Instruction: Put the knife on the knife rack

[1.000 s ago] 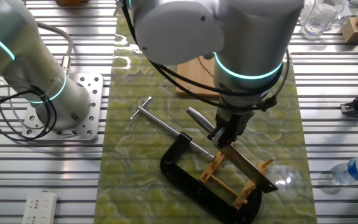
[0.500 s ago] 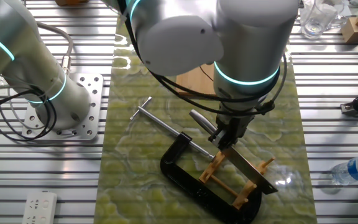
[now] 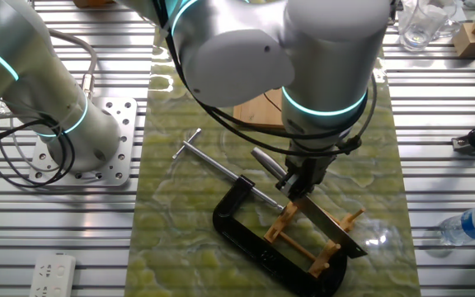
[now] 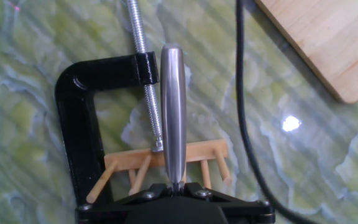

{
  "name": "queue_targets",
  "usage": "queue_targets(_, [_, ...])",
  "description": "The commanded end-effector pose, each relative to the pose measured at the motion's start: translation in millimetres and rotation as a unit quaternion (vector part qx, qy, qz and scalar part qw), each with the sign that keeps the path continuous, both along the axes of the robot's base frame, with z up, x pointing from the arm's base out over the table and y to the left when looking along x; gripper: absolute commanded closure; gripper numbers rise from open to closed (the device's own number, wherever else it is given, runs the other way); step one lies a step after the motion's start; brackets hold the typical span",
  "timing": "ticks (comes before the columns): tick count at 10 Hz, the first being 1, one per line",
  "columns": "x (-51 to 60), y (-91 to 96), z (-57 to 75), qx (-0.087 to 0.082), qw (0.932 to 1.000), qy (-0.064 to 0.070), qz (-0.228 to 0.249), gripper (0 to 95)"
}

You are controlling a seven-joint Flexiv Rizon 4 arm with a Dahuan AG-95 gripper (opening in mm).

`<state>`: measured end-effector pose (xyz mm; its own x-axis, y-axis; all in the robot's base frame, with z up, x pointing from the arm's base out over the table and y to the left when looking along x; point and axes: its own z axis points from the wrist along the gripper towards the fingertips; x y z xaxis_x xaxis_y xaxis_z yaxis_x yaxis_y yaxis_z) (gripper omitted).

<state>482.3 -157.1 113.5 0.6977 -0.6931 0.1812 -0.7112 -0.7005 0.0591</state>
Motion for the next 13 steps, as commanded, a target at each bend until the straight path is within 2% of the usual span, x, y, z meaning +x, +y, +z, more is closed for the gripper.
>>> queue_targets(1, [0.0,0.1,-2.5,0.001,1.0,-0.003,-0.002,95.0])
queue_targets(3, [-0.5,0.4,-2.1,-0.004,0.9999,-0.01,-0.011,95.0])
queue_targets(5, [-0.7,0.4,-2.2,-0.003,0.9998,-0.011,-0.017,95.0])
queue_targets(13, [-1.9,0.2,-0.3,0.004,0.9999,-0.01,-0.012,95.0])
